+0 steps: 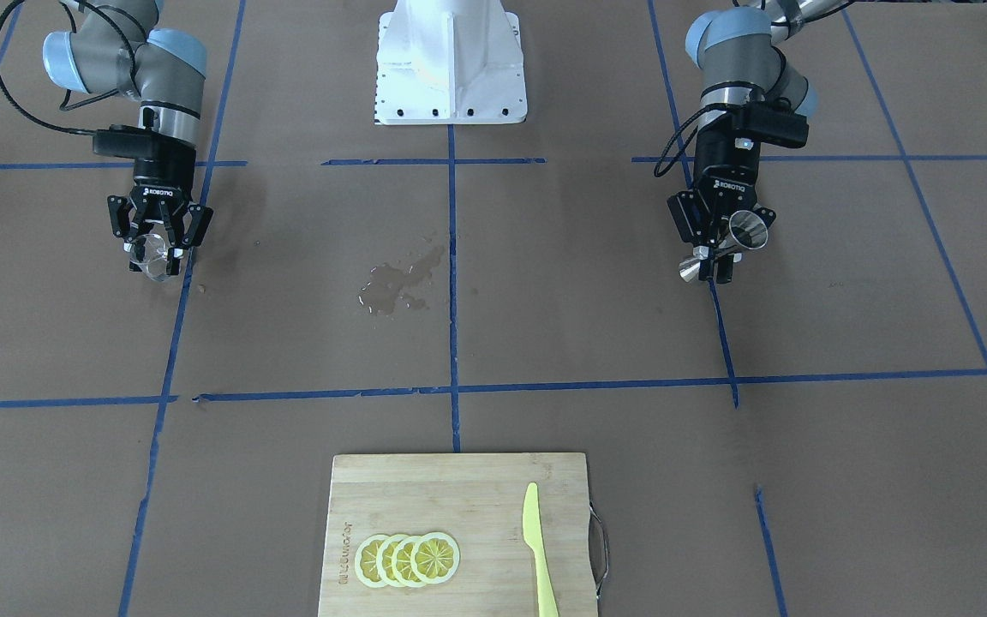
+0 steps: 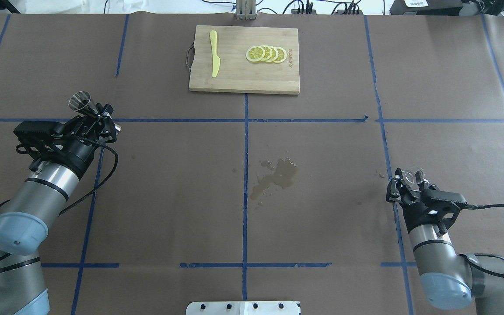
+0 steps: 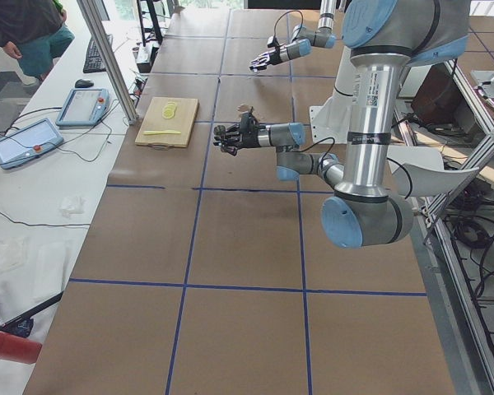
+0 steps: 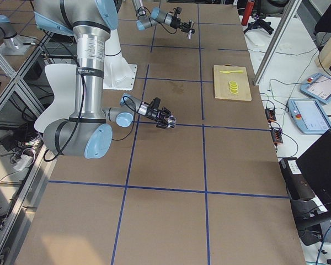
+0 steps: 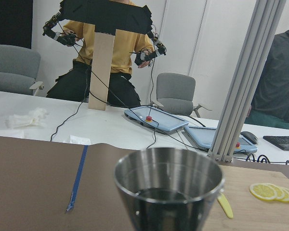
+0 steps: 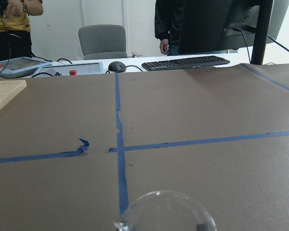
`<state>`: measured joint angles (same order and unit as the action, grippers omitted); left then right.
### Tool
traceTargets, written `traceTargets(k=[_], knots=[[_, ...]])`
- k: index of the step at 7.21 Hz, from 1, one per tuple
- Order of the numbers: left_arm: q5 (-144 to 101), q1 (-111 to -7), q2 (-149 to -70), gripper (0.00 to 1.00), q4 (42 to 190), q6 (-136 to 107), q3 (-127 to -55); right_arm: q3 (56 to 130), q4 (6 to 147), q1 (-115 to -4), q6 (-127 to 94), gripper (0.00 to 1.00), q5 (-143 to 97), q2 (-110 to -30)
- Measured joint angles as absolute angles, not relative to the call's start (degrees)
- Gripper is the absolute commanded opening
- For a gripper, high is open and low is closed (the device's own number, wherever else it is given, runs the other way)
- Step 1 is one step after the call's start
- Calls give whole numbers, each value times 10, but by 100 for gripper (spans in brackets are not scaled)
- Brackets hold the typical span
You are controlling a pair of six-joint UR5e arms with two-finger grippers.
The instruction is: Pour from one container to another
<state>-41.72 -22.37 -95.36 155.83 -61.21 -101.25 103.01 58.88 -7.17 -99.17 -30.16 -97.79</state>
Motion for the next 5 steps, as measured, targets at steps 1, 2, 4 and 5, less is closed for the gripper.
traceTargets(k=[1,2,4,5], knots=[[-418,-225,-954,0,1558,-612,-1013,1027,584,-72,-992,70,-302,-978],[-419,-225,-954,0,1558,-612,-1012,1022,581,-72,-992,72,-301,-978],[-419,-226,-954,0,1558,-612,-1012,1013,580,-72,-992,100,-298,-979],[-420,-226,-954,0,1558,-612,-1013,1012,580,-72,-992,100,-298,-979]])
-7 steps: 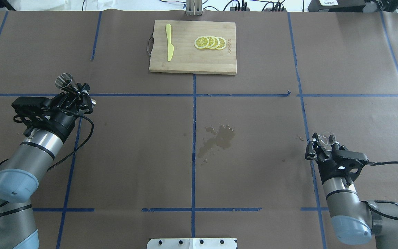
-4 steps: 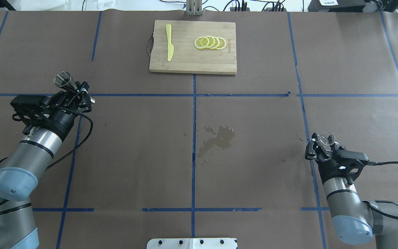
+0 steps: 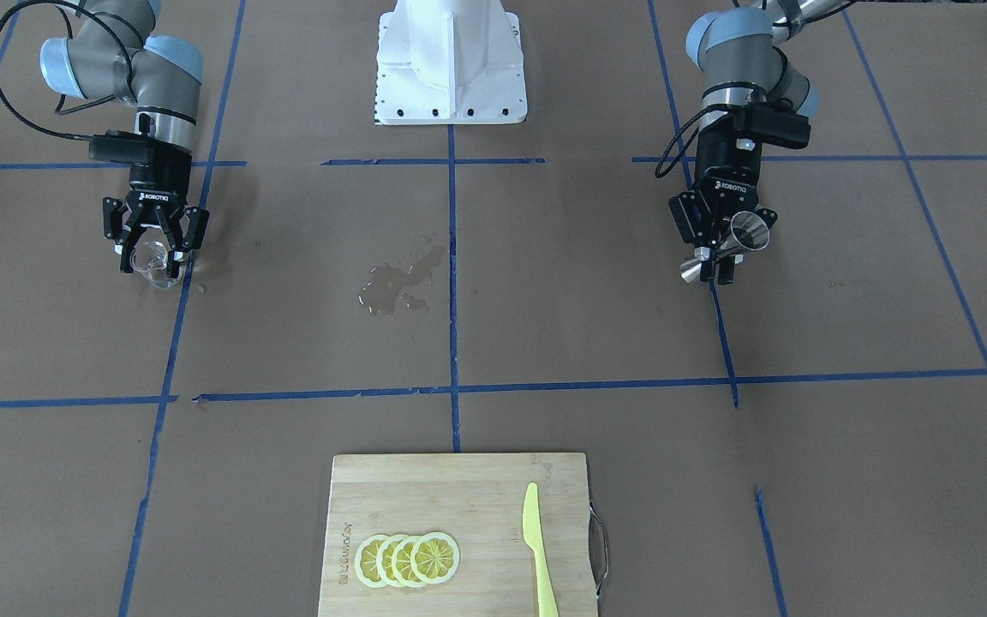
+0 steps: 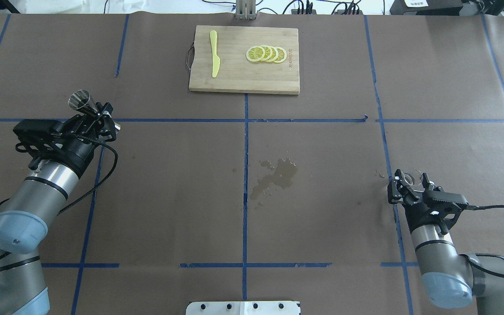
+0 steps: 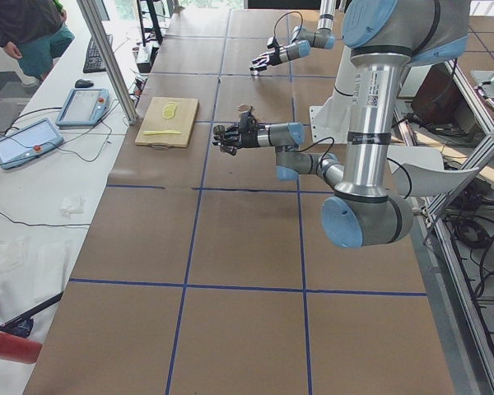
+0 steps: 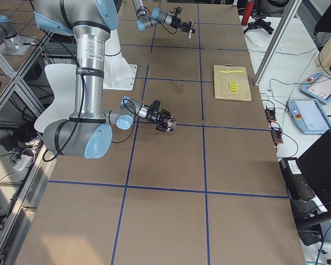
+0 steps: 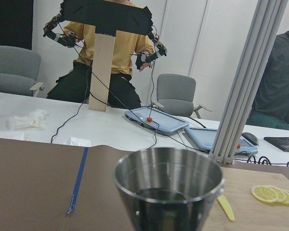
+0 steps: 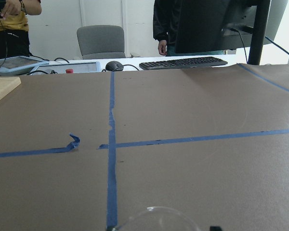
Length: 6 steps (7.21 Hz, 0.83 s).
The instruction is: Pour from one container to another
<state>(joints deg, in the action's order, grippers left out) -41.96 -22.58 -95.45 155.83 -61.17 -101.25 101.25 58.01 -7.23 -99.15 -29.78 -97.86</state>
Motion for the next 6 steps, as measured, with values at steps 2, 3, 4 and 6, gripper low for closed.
traceTargets(k=[2,3,4,6], knots=[[-420,-226,-954,0,1558,-612,-1012,1026,580,-72,-988,100,-303,-978],[-420,-226,-954,0,1558,-612,-1012,1039,580,-73,-986,100,-313,-978],[-420,-226,-954,0,1558,-612,-1012,1052,581,-73,-985,100,-330,-979],[-421,-226,-955,0,1558,-612,-1012,1074,590,-74,-974,100,-386,-991]])
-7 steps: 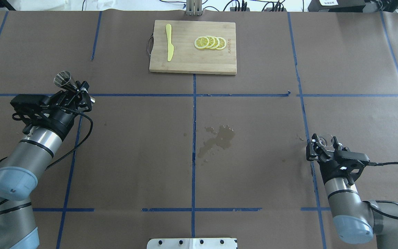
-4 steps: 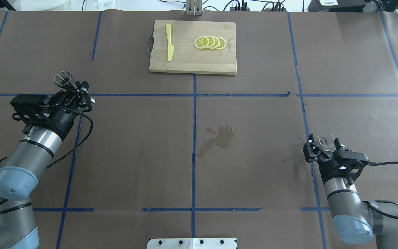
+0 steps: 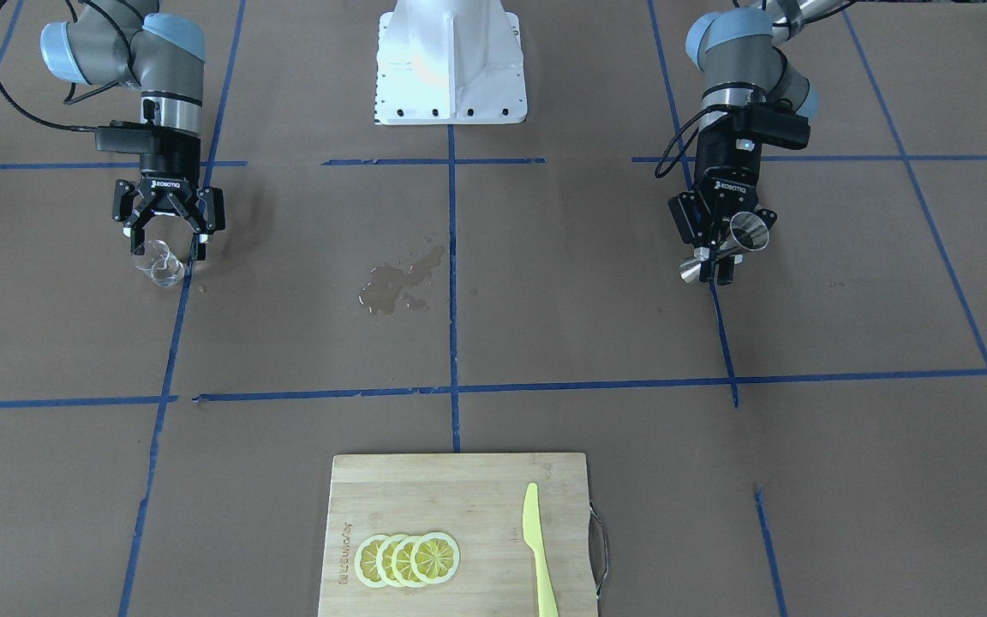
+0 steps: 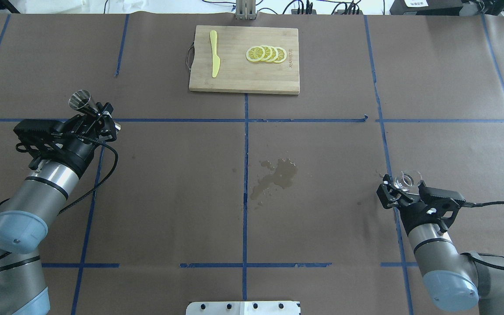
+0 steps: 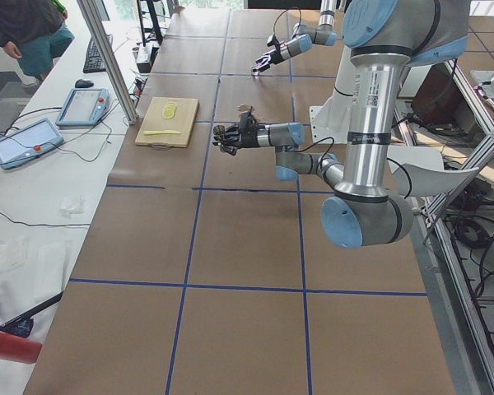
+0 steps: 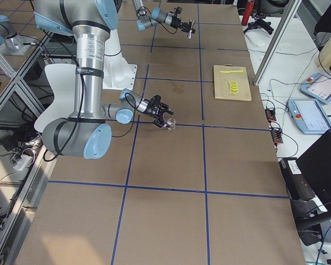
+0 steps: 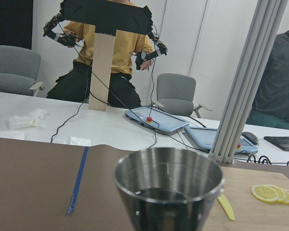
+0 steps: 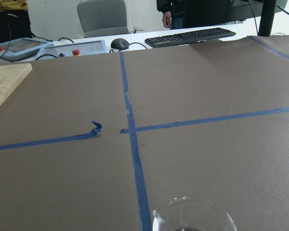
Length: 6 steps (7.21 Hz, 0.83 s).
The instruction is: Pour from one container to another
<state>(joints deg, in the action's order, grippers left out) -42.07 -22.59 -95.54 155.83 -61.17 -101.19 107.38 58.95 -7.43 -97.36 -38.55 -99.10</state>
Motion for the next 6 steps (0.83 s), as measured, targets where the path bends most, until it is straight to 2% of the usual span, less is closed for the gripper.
traceTargets(k=[2,6], knots=[[-421,-226,-956,0,1559,-612,-1011,1123,624,-75,-951,100,-459,-1025],[-426,-226,-955,0,1560,-613,-1008,1287,750,-82,-925,100,-639,-1051]])
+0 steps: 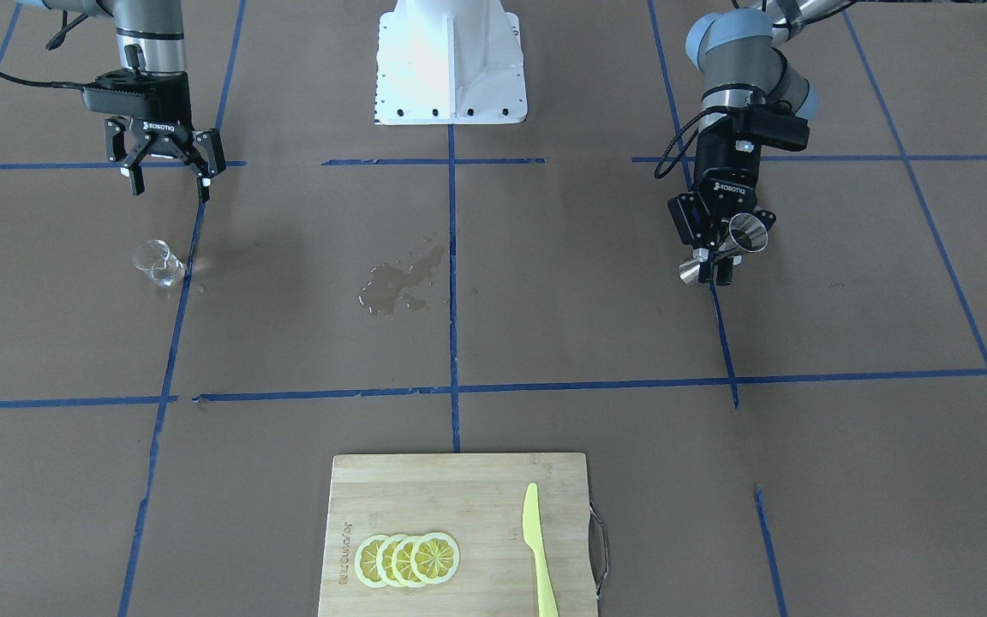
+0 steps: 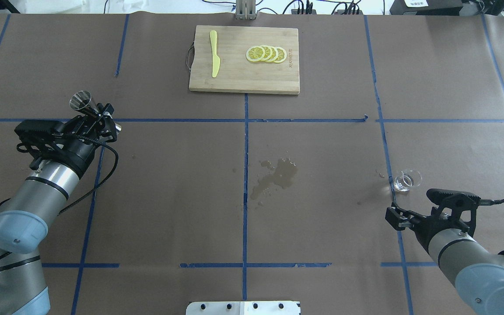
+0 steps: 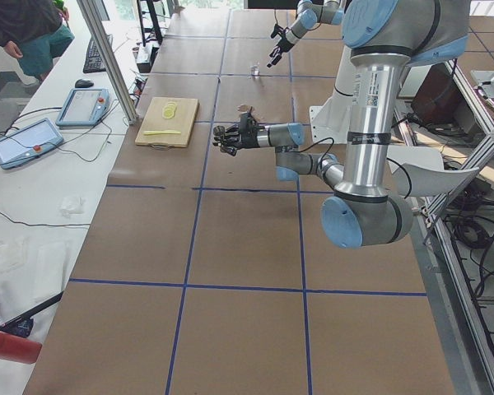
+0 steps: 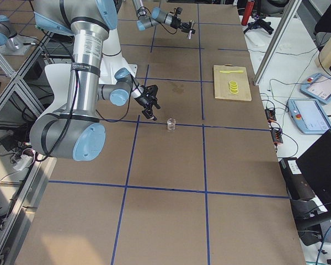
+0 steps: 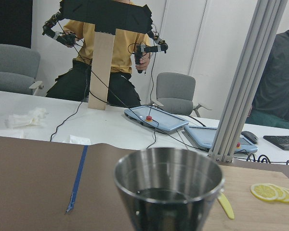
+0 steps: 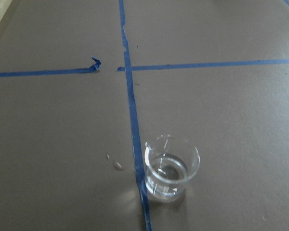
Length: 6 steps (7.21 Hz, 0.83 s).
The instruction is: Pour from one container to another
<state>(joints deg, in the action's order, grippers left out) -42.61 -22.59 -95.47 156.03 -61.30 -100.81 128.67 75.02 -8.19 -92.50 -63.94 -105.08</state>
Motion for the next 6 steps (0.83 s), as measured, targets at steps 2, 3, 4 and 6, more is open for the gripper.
traceTargets(k=[2,3,4,6], knots=[[-421,-226,-949,0,1563,-624,-996,1365,821,-149,-850,100,-797,-1048],[-408,-226,-937,0,1566,-636,-990,1389,839,-221,-784,100,-893,-1047],[-383,-226,-920,0,1568,-646,-989,1399,849,-304,-711,100,-985,-1046],[-339,-226,-882,0,1568,-666,-989,1403,885,-448,-560,100,-1117,-1046]])
